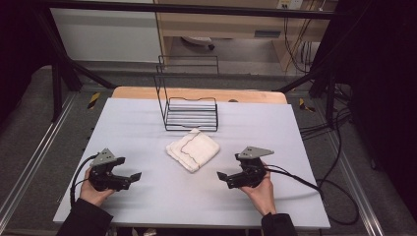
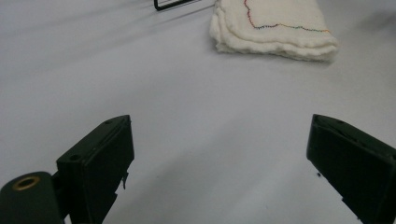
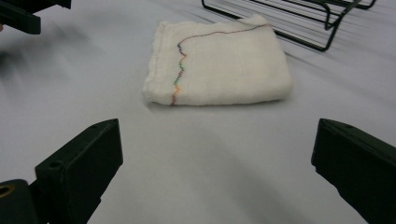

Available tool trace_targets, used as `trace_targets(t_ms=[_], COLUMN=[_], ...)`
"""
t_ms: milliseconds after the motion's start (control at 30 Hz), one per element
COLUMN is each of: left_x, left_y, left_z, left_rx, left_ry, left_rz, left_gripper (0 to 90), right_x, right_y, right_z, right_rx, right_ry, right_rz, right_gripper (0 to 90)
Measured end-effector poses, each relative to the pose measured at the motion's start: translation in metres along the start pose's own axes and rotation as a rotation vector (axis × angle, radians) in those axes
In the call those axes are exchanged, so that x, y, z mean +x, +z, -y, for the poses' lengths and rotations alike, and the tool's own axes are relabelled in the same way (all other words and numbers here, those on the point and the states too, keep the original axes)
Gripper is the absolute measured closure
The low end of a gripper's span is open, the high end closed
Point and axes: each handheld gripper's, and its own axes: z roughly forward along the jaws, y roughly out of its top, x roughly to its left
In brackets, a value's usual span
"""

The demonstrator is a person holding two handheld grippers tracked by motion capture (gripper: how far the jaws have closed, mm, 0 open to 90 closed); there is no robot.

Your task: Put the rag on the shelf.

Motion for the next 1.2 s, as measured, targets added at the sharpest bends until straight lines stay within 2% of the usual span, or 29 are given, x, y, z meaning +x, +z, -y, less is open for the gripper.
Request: trace_targets(t_ms=[167, 200, 433, 567, 700, 767, 833, 867, 933, 1033, 1100, 1200], left_x=[0.001, 0.001, 0.001, 0.001, 0.000, 0.001, 0.001, 0.001, 0.000, 0.000, 0.000, 0.000], left_y=[0.000, 0.000, 0.000, 0.000, 0.001, 0.000, 0.000, 0.000, 0.000, 0.000, 0.000, 0.001], left_z=[0.000, 0.000, 0.000, 0.000, 0.000, 0.000, 0.000, 0.000, 0.000, 0.000, 0.000, 0.000], left_rx=[-0.001, -0.002, 0.002, 0.003, 0.004, 0.002, 0.002, 0.002, 0.003, 0.004, 0.004, 0.005], left_ry=[-0.005, -0.004, -0.001, -0.001, -0.001, -0.002, -0.002, -0.002, 0.000, 0.002, 0.002, 0.002], left_rz=[-0.001, -0.001, 0.001, 0.001, 0.000, 0.000, 0.000, 0.001, 0.000, -0.001, 0.000, -0.001], left_gripper=[7.5, 7.6, 7.7, 8.1, 8.2, 8.2, 8.3, 8.3, 8.3, 8.4, 8.5, 8.6], right_x=[0.013, 0.018, 0.033, 0.039, 0.045, 0.045, 0.046, 0.046, 0.046, 0.045, 0.045, 0.046], right_y=[0.018, 0.026, 0.050, 0.064, 0.078, 0.080, 0.085, 0.088, 0.090, 0.095, 0.098, 0.100], right_z=[-0.010, -0.014, -0.024, -0.029, -0.033, -0.033, -0.032, -0.031, -0.030, -0.028, -0.027, -0.027], right_rx=[0.040, 0.053, 0.079, 0.090, 0.110, 0.112, 0.111, 0.112, 0.114, 0.128, 0.132, 0.147], right_ry=[-0.031, -0.046, -0.059, -0.070, -0.094, -0.097, -0.079, -0.064, -0.063, -0.067, -0.094, -0.105], right_rz=[-0.014, -0.020, -0.029, -0.054, -0.063, -0.068, -0.074, -0.088, -0.087, -0.082, -0.078, -0.073], right_gripper=[3.0, 3.8, 8.3, 16.3, 29.8, 32.2, 36.7, 42.0, 43.1, 50.3, 56.4, 59.8])
